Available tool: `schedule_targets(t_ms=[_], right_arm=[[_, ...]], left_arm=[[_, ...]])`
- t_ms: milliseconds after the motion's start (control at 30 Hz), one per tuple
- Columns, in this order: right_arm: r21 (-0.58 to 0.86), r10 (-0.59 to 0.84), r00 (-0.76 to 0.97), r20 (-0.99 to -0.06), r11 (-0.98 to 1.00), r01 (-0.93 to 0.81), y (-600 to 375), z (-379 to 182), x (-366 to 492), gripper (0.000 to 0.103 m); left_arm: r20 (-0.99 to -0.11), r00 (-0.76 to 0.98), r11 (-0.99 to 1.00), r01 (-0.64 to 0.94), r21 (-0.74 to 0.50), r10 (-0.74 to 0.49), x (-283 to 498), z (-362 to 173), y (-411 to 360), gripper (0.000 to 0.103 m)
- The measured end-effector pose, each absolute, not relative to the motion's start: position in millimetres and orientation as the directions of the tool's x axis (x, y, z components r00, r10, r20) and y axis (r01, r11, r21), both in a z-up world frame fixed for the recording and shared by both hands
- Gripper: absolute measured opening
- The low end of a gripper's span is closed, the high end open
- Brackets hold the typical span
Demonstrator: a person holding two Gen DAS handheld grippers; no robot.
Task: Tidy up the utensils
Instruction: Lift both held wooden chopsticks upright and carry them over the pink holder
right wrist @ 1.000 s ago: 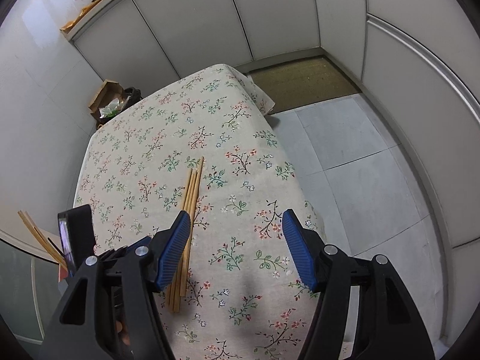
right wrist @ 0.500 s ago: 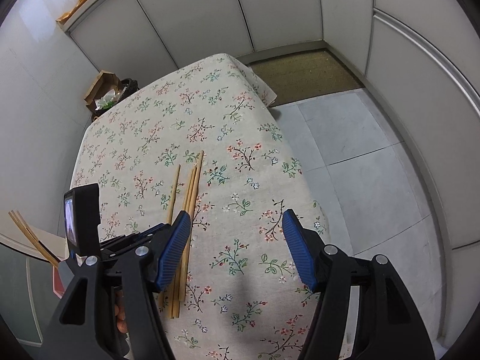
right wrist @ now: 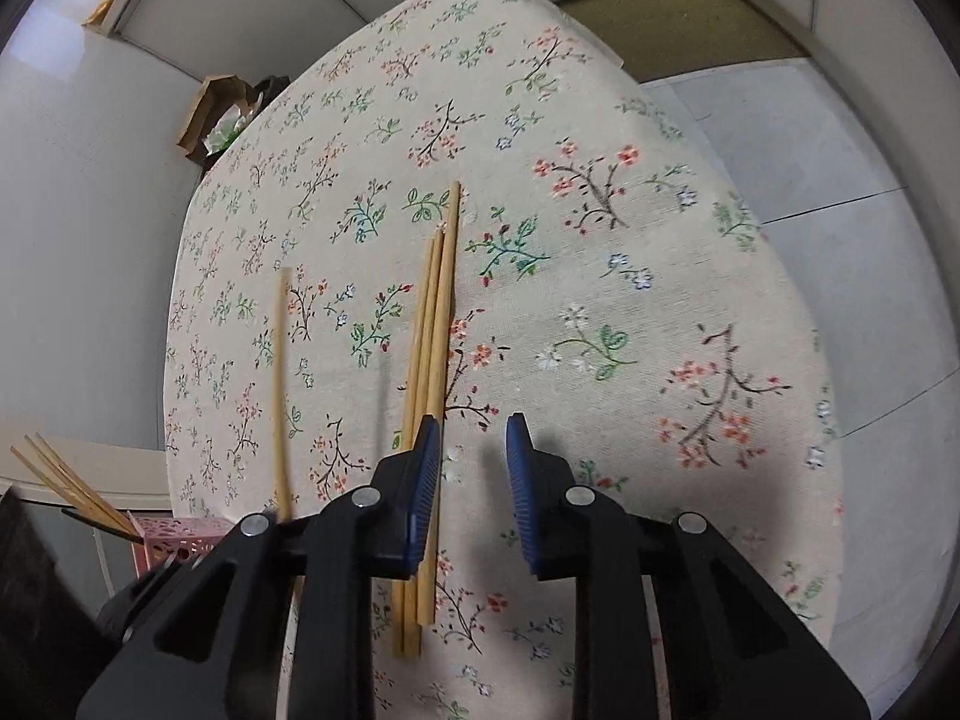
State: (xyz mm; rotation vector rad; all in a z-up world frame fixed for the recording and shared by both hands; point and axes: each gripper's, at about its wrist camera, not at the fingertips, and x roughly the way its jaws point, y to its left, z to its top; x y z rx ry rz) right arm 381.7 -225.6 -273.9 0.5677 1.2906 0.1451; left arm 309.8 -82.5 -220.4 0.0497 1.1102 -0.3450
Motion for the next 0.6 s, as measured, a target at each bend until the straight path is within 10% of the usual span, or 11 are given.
schedule_targets(t_ms=[600], right_arm=[[0.400,0.328,0.309,-0.893,0.893,0.206,-199,-294,403,0.016]], left_arm=[[-0.731,0.592,0.922,0.365,-0.132,-0.339,244,-136,-53,0.006]])
